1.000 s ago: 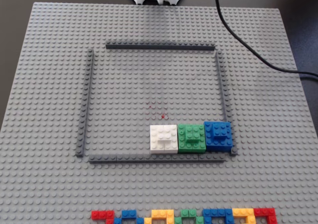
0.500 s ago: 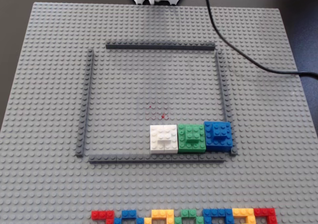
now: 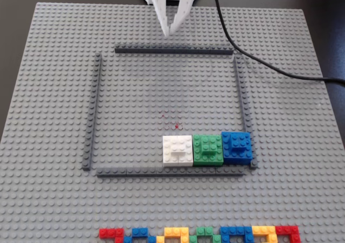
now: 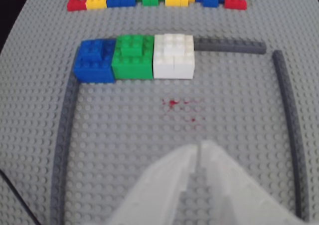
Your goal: Grab the cube and place it into the grid
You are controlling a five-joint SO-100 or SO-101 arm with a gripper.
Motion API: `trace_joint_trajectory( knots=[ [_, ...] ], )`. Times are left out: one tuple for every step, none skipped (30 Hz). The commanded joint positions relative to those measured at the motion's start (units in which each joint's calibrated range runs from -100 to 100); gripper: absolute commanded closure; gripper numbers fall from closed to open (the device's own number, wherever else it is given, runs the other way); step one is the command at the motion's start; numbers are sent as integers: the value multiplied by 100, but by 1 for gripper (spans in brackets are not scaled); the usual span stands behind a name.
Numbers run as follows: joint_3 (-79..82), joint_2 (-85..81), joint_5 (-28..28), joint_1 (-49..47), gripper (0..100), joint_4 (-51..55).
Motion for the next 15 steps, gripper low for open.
trace_joint_trajectory(
  knots=[
    [425, -413, 24, -6, 100, -198],
    [533, -474, 24, -6, 100, -218],
    [642, -551, 15, -14, 100, -228],
    [724, -568, 20, -14, 100, -233],
    [778, -568, 10, -14, 100, -233],
    [841, -568, 0, -14, 100, -233],
    [905, -568, -10, -14, 100, -247],
    [995, -568, -20, -14, 100, -267],
    [1077, -568, -20, -14, 100, -276],
    [1149, -568, -24, -14, 100, -286],
    [1231, -568, -34, -14, 100, -306],
    [1322, -568, -34, -14, 100, -330],
    [1403, -568, -44, -14, 100, -360],
    [1494, -568, -49, -14, 100, -394],
    [1584, -568, -39, -14, 100, -433]
  ],
)
